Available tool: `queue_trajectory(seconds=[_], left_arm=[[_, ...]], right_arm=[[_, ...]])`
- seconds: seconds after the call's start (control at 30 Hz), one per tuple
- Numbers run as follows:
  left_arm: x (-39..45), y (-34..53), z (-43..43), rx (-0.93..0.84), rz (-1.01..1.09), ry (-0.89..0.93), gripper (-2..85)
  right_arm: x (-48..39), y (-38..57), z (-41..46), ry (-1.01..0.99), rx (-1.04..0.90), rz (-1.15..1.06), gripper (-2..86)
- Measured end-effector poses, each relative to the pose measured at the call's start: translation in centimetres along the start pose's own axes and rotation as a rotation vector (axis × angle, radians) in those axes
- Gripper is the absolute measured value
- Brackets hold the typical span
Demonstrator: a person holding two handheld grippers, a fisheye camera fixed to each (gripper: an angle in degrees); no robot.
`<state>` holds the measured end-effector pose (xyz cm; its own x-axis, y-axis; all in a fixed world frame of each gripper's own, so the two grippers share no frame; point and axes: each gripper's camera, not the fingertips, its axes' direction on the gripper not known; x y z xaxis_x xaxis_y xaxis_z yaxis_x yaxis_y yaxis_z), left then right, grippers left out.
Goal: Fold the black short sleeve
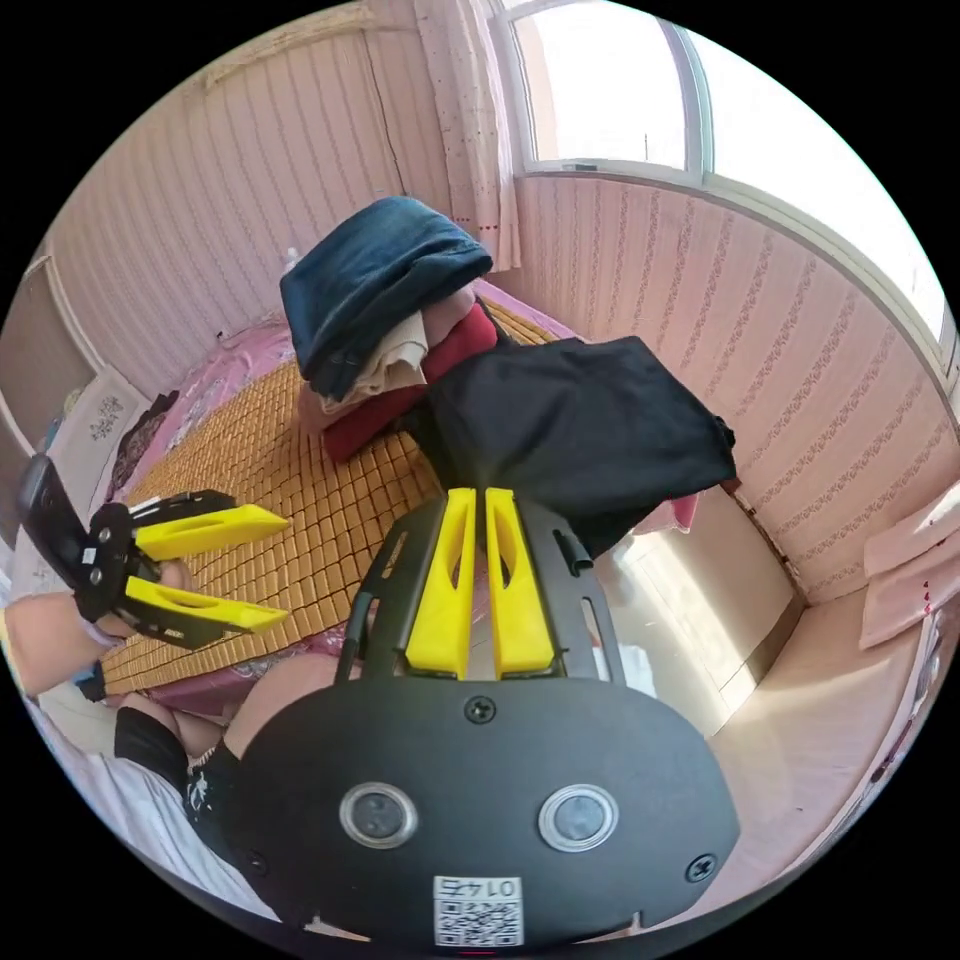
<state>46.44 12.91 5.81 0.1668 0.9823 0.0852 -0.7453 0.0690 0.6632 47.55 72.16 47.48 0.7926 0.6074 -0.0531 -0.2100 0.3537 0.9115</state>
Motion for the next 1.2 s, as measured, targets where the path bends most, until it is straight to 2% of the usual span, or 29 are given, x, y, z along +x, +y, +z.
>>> queue_trajectory(seconds=[0.1, 0.2, 0.33, 0.43, 0.5, 0.57, 0.67, 0.73, 0.83, 0.9, 0.97, 1.0, 1.07, 1.2], left_arm=[[0.4, -1.3, -1.1, 0.055, 0.028, -0.018, 13.3], [0.2, -0.5, -4.1, 0.112, -0.016, -0.050, 13.0], [-1.0, 5.0, -11.8, 0.196, -0.190, -0.187, 10.3], [-1.3, 9.7, -18.0, 0.232, -0.256, -0.331, 6.7], [-1.1, 11.9, -21.5, 0.211, -0.274, -0.425, 4.2], [-0.7, 13.9, -24.3, 0.169, -0.290, -0.512, 3.0], [0.0, 18.0, -26.5, 0.133, -0.351, -0.553, 3.4], [-0.4, 22.7, -26.3, 0.074, -0.507, -0.505, 3.9], [-0.5, 30.0, -25.2, 0.007, -0.732, -0.356, 4.1], [0.0, 34.0, -25.2, -0.035, -0.866, -0.306, 4.6], [1.0, 36.7, -25.9, -0.092, -0.920, -0.317, 5.1], [1.7, 38.0, -26.7, -0.115, -0.934, -0.361, 5.6], [2.2, 39.8, -28.1, -0.133, -0.968, -0.418, 6.3], [0.3, 42.9, -29.7, -0.091, -1.101, -0.393, 8.1]], right_arm=[[-1.5, 0.0, -3.6, -0.165, 0.090, -0.090, -0.2], [-4.9, -0.8, -5.1, -0.351, 0.098, -0.231, -0.3], [-9.5, -2.2, -4.7, -0.515, 0.119, -0.333, -0.4], [-13.9, -3.6, -3.3, -0.736, 0.143, -0.377, -0.4], [-18.4, -4.3, -2.8, -0.868, 0.167, -0.443, -0.3], [-21.8, -4.2, -3.1, -0.915, 0.189, -0.520, -0.2], [-26.5, -3.0, -3.2, -0.895, 0.227, -0.641, 0.0], [-28.5, -2.1, -1.8, -0.863, 0.170, -0.661, 0.4], [-31.0, 0.2, 4.0, -0.723, -0.031, -0.665, 1.7], [-32.4, 2.6, 10.3, -0.550, -0.277, -0.646, 4.6], [-32.8, 3.7, 12.8, -0.613, -0.419, -0.617, 7.2], [-32.9, 3.9, 13.0, -0.725, -0.438, -0.601, 7.9], [-33.7, 3.8, 12.6, -0.788, -0.385, -0.617, 8.3], [-38.5, 2.9, 13.2, -0.678, -0.370, -0.721, 9.5]])
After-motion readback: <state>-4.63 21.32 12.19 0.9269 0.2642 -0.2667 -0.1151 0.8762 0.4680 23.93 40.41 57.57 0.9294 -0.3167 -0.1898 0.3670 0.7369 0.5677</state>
